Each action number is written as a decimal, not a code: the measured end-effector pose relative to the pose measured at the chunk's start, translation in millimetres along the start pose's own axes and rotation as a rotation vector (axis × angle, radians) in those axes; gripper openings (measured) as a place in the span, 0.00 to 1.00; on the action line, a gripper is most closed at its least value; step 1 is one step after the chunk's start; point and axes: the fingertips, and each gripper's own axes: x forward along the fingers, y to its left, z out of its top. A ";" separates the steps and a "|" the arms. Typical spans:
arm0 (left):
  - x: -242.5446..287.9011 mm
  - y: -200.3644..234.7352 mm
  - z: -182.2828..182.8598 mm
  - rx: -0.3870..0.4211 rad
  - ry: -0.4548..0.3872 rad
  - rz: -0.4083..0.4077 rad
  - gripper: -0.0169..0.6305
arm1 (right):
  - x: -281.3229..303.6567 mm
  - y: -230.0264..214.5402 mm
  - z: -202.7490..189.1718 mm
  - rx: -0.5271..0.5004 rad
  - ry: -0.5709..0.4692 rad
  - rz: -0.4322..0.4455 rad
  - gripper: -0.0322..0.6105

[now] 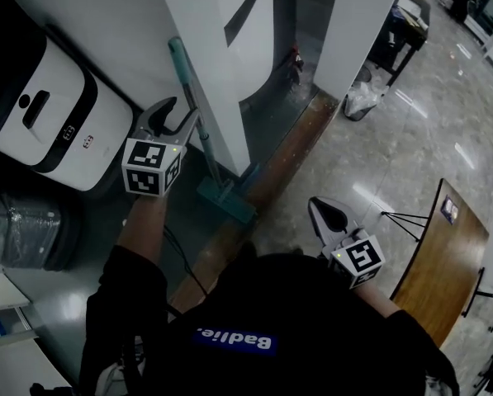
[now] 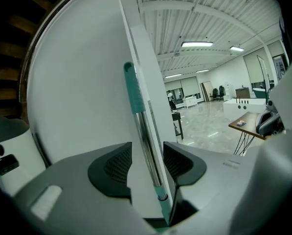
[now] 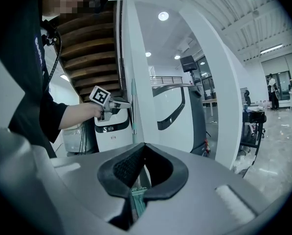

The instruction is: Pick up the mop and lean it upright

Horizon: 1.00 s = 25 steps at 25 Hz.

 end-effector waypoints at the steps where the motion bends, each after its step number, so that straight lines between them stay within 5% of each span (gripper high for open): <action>1: -3.1 -1.3 -0.2 0.001 0.005 0.007 0.37 | -1.4 0.3 -0.8 0.004 -0.002 0.008 0.06; 16: -43.2 -48.9 18.0 0.037 0.062 0.101 0.39 | -23.3 2.0 -36.3 0.089 -0.006 0.194 0.06; 25: -51.4 -87.6 20.5 0.020 0.031 0.057 0.39 | -40.9 9.8 -46.3 0.070 0.011 0.206 0.06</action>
